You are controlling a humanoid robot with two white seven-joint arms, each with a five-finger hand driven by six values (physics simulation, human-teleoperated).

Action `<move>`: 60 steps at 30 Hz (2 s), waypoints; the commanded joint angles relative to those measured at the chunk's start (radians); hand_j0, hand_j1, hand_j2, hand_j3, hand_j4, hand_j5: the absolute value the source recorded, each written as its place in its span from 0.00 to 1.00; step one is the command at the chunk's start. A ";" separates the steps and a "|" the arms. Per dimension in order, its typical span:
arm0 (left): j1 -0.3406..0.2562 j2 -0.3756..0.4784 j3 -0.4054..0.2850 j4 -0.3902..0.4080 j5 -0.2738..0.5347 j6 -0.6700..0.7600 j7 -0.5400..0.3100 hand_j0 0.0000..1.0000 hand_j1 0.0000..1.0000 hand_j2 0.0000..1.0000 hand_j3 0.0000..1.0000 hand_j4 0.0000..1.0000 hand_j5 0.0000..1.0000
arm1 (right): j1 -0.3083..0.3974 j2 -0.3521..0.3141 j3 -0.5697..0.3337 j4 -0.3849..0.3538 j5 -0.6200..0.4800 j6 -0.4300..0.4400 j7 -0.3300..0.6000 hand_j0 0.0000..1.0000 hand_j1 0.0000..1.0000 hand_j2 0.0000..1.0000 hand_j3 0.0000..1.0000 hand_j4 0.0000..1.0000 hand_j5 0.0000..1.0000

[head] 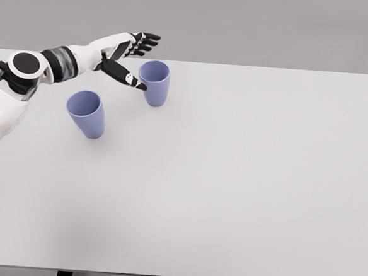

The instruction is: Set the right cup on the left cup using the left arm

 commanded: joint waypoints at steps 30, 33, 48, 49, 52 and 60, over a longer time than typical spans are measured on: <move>-0.043 -0.057 -0.033 0.143 0.005 -0.001 0.002 1.00 1.00 1.00 1.00 1.00 1.00 | 0.002 0.000 0.000 0.000 0.000 0.000 0.000 1.00 1.00 1.00 1.00 1.00 1.00; -0.043 -0.063 -0.033 0.158 0.005 -0.001 0.002 1.00 1.00 1.00 1.00 1.00 1.00 | 0.000 0.000 0.000 0.000 0.000 0.000 0.000 1.00 1.00 1.00 1.00 1.00 1.00; -0.057 -0.091 -0.033 0.213 0.008 -0.001 0.002 1.00 1.00 1.00 1.00 1.00 1.00 | 0.000 0.000 0.000 0.000 0.000 0.000 0.000 1.00 1.00 1.00 1.00 1.00 1.00; -0.057 -0.091 -0.032 0.215 0.008 -0.001 0.002 1.00 1.00 1.00 1.00 1.00 1.00 | 0.000 0.000 0.000 0.000 0.000 0.000 0.000 1.00 1.00 1.00 1.00 1.00 1.00; -0.057 -0.100 -0.033 0.229 0.008 -0.001 0.002 1.00 1.00 1.00 1.00 1.00 1.00 | 0.000 0.000 0.000 0.000 0.000 0.000 0.000 1.00 1.00 1.00 1.00 1.00 1.00; -0.057 -0.108 -0.032 0.247 0.010 -0.001 0.005 1.00 1.00 1.00 1.00 1.00 1.00 | 0.000 0.000 0.000 0.000 0.000 0.000 0.000 1.00 1.00 1.00 1.00 1.00 1.00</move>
